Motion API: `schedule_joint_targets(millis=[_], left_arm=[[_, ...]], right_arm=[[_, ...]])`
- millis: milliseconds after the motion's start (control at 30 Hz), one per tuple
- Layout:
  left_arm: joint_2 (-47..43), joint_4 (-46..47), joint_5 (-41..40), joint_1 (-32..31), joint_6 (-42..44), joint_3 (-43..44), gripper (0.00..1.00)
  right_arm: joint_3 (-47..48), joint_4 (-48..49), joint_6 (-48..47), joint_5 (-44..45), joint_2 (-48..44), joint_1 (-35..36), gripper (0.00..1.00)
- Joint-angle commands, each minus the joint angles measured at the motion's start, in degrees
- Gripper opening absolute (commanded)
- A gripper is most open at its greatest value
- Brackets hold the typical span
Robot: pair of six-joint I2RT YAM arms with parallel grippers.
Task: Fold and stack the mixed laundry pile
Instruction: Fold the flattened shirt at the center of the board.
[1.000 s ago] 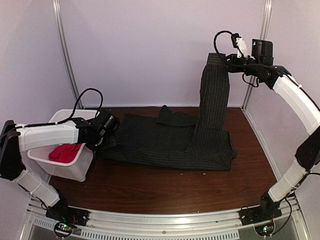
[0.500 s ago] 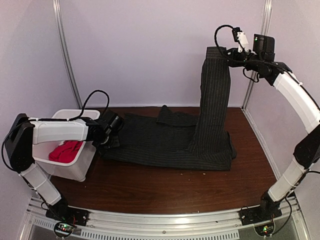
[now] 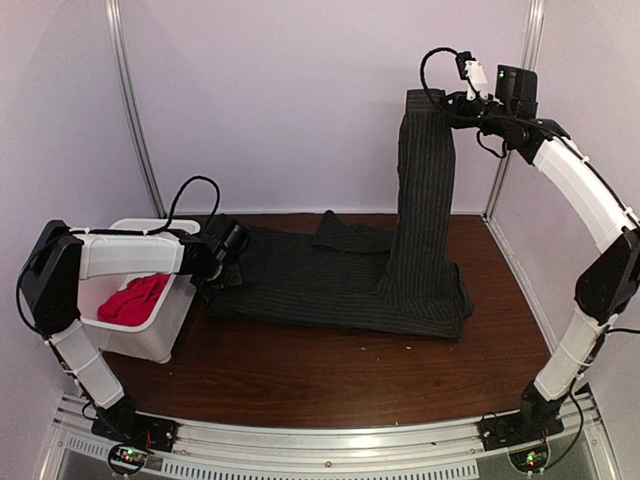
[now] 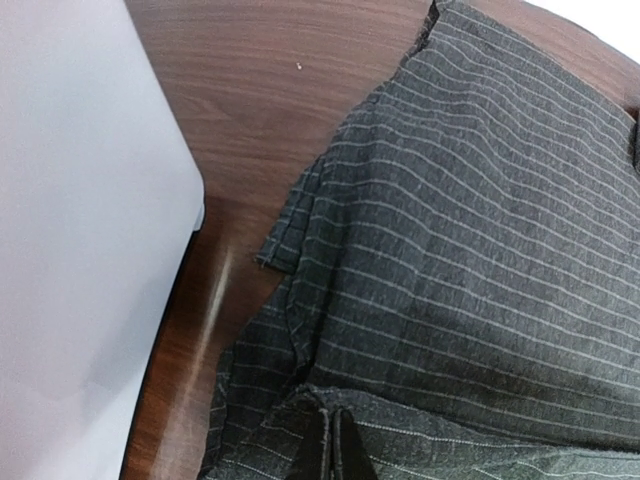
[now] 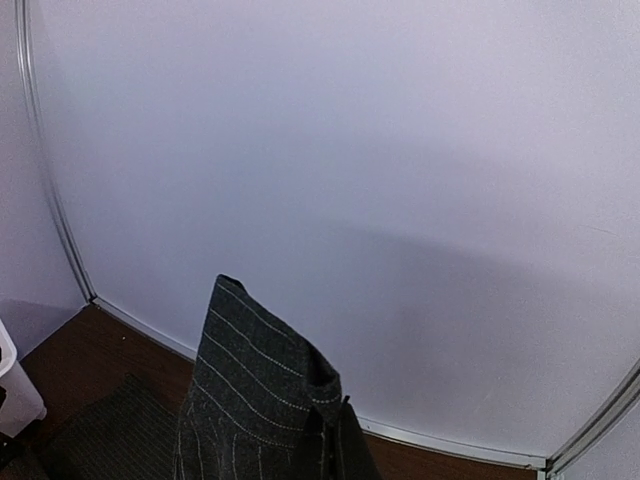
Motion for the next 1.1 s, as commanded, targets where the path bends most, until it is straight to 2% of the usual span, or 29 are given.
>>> schedule_joint_targets(millis=[0, 567, 800, 1067], left_arm=[[2.14, 2.13, -0.44, 0.7, 0.73, 2.08, 0.0], [5.96, 3.02, -0.83, 2.1, -0.23, 2.34, 0.0], [6.94, 4.11, -0.42, 2.7, 0.23, 2.65, 0.0], [10.28, 5.53, -0.64, 2.88, 3.16, 5.35, 0.0]], right_arm=[[2.81, 2.88, -0.39, 0.49, 2.22, -0.49, 0.0], [11.71, 5.95, 1.37, -1.42, 10.56, -0.46, 0.0], [11.62, 5.65, 1.37, -1.61, 12.83, -0.45, 0.0], [5.85, 7.52, 1.3, -0.18, 11.37, -0.44, 0.0]])
